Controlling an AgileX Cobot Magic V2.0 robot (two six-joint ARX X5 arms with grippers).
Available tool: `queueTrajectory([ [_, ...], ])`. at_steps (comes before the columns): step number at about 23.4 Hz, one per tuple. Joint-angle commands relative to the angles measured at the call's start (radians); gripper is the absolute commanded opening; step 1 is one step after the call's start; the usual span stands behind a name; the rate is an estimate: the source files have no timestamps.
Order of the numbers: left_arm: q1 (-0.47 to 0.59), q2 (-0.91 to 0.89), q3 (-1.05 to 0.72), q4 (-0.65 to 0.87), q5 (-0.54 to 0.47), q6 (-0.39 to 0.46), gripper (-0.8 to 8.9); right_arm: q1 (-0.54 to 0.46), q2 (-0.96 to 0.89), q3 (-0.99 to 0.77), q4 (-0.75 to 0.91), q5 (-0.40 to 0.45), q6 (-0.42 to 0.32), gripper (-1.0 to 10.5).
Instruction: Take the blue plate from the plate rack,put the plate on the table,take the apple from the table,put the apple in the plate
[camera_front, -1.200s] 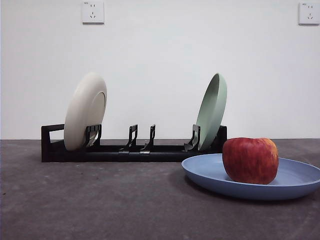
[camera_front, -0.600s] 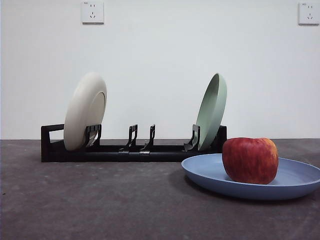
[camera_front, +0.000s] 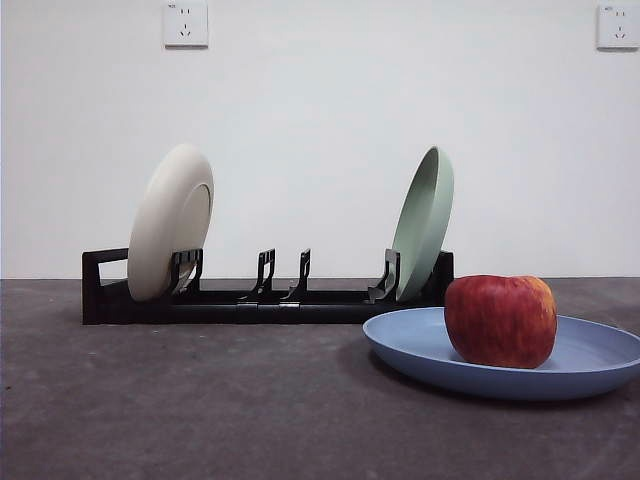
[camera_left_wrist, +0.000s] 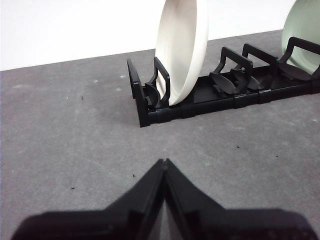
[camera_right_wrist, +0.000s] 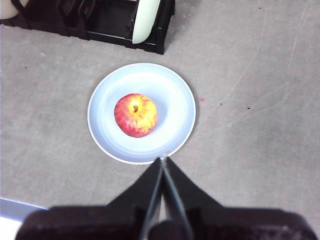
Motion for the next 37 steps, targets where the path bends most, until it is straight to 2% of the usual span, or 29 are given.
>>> queueTrajectory([
  [1,0.004,0.003,-0.010,0.006,-0.002,-0.008,-0.04,0.001,0.000,0.003,-0.009,0.004,-0.002,0.0],
  [3,0.004,0.009,-0.010,0.006,-0.002,-0.008,-0.04,-0.006,-0.002,-0.003,0.011,0.061,-0.108,0.0],
  [4,0.004,0.013,-0.010,0.006,-0.002,-0.008,-0.04,-0.035,-0.017,-0.024,0.055,0.161,-0.186,0.0],
  [5,0.004,0.016,-0.010,0.006,-0.002,-0.008,-0.04,-0.072,-0.039,-0.056,0.127,0.215,-0.253,0.0],
  [6,0.004,0.020,-0.010,0.006,-0.002,-0.008,-0.04,-0.140,-0.082,-0.123,0.259,0.205,-0.333,0.0],
  [7,0.004,0.023,-0.010,0.006,-0.003,-0.008,-0.04,-0.208,-0.129,-0.195,0.386,0.135,-0.380,0.0],
  [8,0.004,0.023,-0.010,0.006,-0.002,-0.008,-0.04,-0.300,-0.193,-0.299,0.551,-0.009,-0.406,0.0],
  [10,0.004,0.025,-0.010,0.006,-0.002,-0.008,-0.04,-0.468,-0.308,-0.509,0.837,-0.225,-0.424,0.0],
  [12,0.004,0.027,-0.010,0.006,-0.002,-0.008,-0.04,-0.602,-0.405,-0.708,1.068,-0.266,-0.424,0.0],
  [14,0.004,0.028,-0.010,0.006,-0.003,-0.008,-0.04,-0.700,-0.496,-0.878,1.185,-0.278,-0.424,0.0],
  [17,0.004,0.028,-0.010,0.006,-0.002,-0.008,-0.04,-0.755,-0.608,-1.046,1.255,-0.284,-0.430,0.0],
  [21,0.004,0.029,-0.010,0.006,-0.003,-0.008,-0.04,-0.770,-0.724,-1.213,1.332,-0.274,-0.509,0.0],
  [26,0.004,0.029,-0.010,0.006,-0.002,-0.008,-0.04,-0.772,-0.840,-1.357,1.383,-0.274,-0.498,0.0],
  [37,0.004,0.031,-0.010,0.006,-0.002,-0.008,-0.04,-0.773,-0.900,-1.366,1.168,-0.222,-0.472,0.0],
])
